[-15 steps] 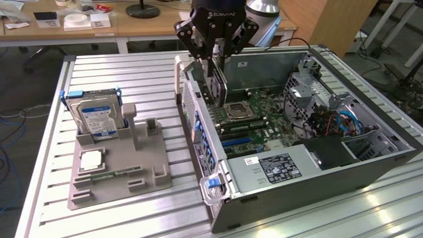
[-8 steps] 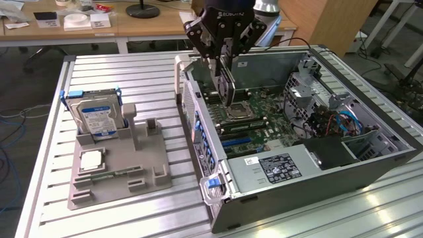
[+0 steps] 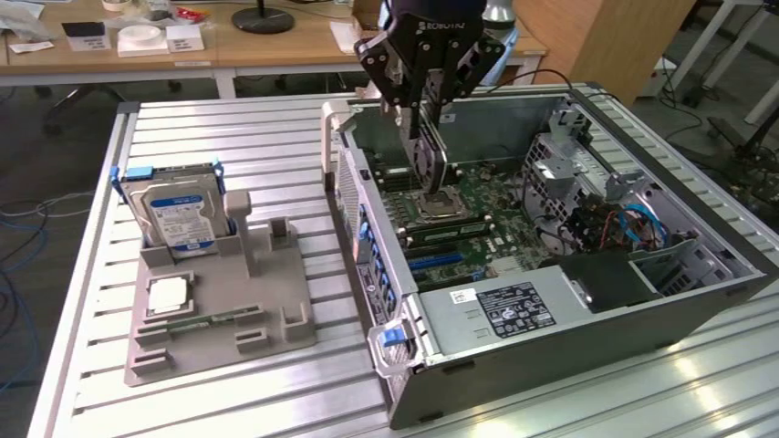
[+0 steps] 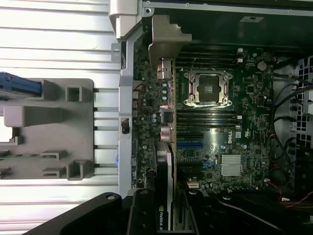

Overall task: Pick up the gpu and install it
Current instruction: 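Pick up the gpu and move the gpu toward the slot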

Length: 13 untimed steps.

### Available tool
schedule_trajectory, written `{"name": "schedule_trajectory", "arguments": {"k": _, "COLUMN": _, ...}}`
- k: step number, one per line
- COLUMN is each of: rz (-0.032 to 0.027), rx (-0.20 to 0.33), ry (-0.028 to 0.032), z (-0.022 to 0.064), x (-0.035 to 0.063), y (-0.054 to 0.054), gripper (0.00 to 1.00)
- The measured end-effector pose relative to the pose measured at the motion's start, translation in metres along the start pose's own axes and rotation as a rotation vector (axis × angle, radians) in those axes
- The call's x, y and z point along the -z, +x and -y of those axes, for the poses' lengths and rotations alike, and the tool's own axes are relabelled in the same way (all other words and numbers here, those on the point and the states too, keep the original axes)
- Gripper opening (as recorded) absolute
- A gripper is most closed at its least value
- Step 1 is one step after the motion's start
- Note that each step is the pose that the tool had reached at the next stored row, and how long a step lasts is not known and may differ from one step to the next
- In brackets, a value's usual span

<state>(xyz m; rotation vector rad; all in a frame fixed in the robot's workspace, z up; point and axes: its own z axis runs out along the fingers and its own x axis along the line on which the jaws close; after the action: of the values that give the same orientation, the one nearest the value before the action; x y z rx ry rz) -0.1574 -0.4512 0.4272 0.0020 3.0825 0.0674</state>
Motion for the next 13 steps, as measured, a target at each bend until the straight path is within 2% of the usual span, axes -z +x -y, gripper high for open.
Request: {"name": "schedule_trajectory", "arguments": {"k": 13, "rz": 0.0000, "rx": 0.000, "ry": 0.0001, "z": -0.0012, "x": -0.0009, "y": -0.014, "gripper": 0.27}}
